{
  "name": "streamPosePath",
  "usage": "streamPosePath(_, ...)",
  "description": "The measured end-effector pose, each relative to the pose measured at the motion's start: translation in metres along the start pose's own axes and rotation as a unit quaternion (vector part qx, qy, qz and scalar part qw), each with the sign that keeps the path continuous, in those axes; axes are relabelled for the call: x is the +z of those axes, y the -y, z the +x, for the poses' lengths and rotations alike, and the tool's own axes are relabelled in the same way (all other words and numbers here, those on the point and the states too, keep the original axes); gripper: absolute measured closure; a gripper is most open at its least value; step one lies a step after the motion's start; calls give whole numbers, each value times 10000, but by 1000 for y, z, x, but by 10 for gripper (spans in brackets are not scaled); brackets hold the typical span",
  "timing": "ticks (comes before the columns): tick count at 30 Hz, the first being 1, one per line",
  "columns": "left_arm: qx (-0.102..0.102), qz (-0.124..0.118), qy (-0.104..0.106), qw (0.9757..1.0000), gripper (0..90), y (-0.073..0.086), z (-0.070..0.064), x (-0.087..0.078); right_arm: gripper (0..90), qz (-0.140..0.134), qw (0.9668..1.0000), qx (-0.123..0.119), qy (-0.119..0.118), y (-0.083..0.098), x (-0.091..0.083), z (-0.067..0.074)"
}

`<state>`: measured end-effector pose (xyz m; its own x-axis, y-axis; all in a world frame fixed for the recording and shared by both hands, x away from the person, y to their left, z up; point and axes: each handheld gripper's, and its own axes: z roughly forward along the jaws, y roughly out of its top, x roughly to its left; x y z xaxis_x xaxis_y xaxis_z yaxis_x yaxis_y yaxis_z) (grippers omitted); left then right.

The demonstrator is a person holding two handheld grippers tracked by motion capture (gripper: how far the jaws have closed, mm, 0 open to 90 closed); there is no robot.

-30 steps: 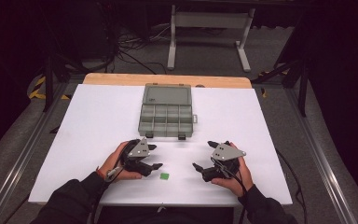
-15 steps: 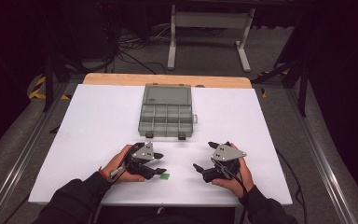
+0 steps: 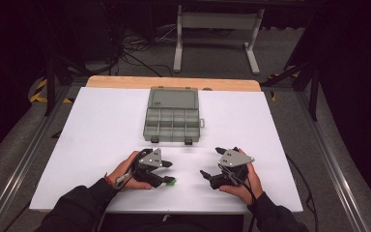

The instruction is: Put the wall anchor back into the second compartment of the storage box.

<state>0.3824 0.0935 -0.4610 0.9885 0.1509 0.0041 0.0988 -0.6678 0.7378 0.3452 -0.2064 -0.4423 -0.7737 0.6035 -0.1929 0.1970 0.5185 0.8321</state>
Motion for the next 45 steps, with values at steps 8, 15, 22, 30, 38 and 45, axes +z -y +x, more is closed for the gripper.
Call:
streamPosePath(8,0,26,1,10000,502,-3,-2,3,81,25,10000,1,-13,0,0,0)
streamPosePath(15,-30,110,205,9997,578,-3,-2,1,82,72,10000,-8,-41,1,1,0)
streamPosePath(22,-135,197,204,9995,653,-2,-2,3,82,104,9999,9,-65,1,1,-1)
streamPosePath(30,-82,234,152,9996,687,-3,-2,3,84,105,9999,28,-77,1,1,-1)
streamPosePath(38,94,271,93,9995,783,-4,-4,3,85,95,9999,10,-89,1,1,-1)
streamPosePath(45,187,245,20,9995,846,-4,-5,3,86,80,9999,-13,-87,0,0,-1)
